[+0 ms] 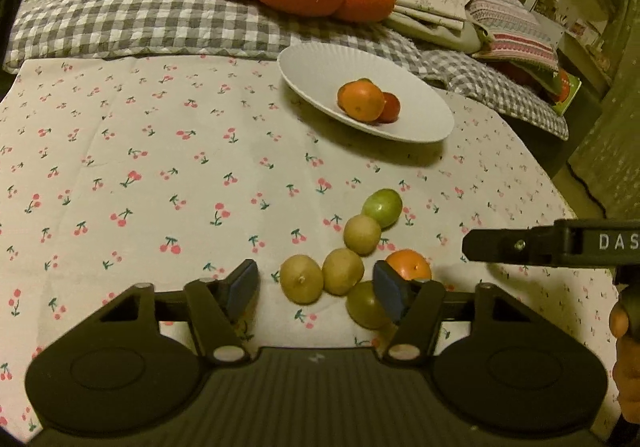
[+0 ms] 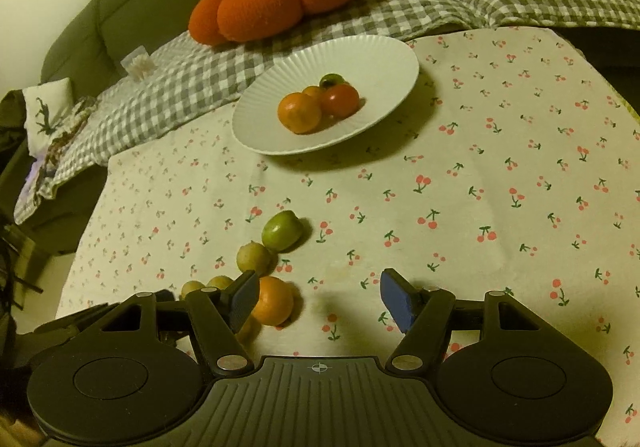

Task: Organize fruits
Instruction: 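Grasp a yellow-brown round fruit with the left tool, then grasp an orange with the right tool while the left holds its fruit, then lift both held fruits and carry them toward the plate, then open both tools to drop the fruits onto the white plate, then move both open tools back to the remaining fruits on the cloth, then grasp a yellow-green round fruit with the left tool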

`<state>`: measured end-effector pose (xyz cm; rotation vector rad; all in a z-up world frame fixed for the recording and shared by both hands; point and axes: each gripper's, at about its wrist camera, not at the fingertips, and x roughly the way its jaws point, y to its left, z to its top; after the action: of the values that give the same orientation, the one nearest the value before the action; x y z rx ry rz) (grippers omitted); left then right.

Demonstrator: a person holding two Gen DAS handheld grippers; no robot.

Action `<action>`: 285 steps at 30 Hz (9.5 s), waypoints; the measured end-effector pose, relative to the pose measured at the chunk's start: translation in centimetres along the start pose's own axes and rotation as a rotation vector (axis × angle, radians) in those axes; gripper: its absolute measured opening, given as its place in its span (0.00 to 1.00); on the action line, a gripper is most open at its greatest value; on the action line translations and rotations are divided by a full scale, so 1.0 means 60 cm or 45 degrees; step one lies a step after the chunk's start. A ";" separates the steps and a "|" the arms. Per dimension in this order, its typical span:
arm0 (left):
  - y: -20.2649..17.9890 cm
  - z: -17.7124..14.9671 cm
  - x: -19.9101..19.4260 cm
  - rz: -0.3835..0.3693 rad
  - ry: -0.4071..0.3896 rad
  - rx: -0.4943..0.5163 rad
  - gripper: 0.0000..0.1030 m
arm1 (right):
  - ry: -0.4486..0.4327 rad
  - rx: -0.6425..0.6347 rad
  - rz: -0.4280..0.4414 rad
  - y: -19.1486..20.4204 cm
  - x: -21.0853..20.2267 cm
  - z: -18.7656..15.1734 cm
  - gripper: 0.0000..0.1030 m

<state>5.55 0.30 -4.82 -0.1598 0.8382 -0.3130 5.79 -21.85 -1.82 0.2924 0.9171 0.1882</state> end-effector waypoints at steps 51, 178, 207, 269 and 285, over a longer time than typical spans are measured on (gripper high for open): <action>0.017 -0.008 0.012 -0.055 0.021 -0.183 0.25 | 0.026 -0.080 0.012 0.017 0.019 -0.011 0.66; -0.022 0.221 0.161 -0.060 -0.188 -0.128 0.25 | -0.317 -0.155 -0.112 -0.081 0.090 0.195 0.30; -0.016 0.218 0.135 -0.051 -0.209 -0.156 0.57 | -0.390 -0.265 -0.152 -0.042 0.118 0.202 0.62; 0.036 0.003 -0.052 0.076 -0.026 -0.275 0.74 | -0.102 0.013 0.080 0.014 -0.026 0.018 0.76; -0.063 -0.046 -0.011 0.021 0.032 0.033 0.28 | -0.072 0.023 0.054 0.005 -0.005 0.014 0.76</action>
<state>2.29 -3.08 -5.17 -0.1250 0.8594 -0.3104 6.26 -21.81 -1.04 0.3323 0.8577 0.2099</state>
